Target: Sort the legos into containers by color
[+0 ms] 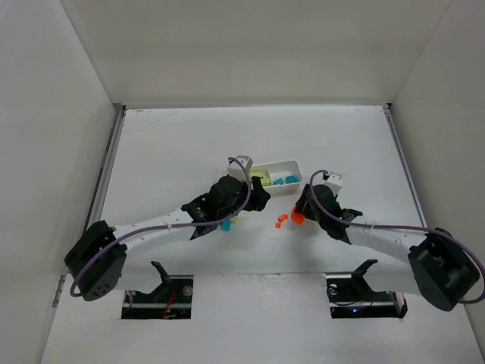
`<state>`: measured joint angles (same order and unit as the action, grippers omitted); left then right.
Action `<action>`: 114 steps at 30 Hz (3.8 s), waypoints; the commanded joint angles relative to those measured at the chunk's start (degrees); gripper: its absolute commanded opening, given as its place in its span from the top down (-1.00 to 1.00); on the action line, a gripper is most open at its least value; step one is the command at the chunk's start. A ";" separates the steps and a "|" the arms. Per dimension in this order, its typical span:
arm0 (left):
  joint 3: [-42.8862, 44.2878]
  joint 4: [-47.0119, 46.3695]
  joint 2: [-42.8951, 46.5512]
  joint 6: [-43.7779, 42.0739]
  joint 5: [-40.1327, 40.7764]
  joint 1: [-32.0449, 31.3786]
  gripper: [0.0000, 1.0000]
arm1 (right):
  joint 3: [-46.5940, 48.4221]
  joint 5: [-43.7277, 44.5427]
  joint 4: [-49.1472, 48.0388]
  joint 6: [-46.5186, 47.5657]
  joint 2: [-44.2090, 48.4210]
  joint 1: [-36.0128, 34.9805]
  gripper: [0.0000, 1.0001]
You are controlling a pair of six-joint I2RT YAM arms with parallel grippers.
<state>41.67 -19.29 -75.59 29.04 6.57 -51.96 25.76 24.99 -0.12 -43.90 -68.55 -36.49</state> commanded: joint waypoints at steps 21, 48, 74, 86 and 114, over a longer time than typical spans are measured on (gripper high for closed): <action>-13.72 -7.25 18.46 -0.04 2.83 12.01 -0.08 | 10.36 1.90 7.50 -3.03 -11.60 -1.96 0.01; -24.71 -6.38 30.50 9.89 8.90 29.59 -0.06 | 45.77 -5.04 -3.48 6.63 -30.83 -15.14 0.14; -16.20 -8.32 20.86 -1.77 8.11 5.82 0.23 | 29.64 -2.68 -6.99 6.46 -16.20 -6.63 0.21; 2.00 -2.33 -9.12 -11.10 17.26 -19.27 0.07 | 5.28 -2.23 -9.19 5.84 7.55 4.80 0.01; 11.41 -4.97 -27.59 -16.21 11.81 -13.38 0.33 | -1.06 -6.71 -13.85 3.03 8.62 10.96 -0.14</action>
<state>51.18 -21.41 -103.35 13.82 20.43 -65.49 24.36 19.05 -10.31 -40.51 -59.02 -25.58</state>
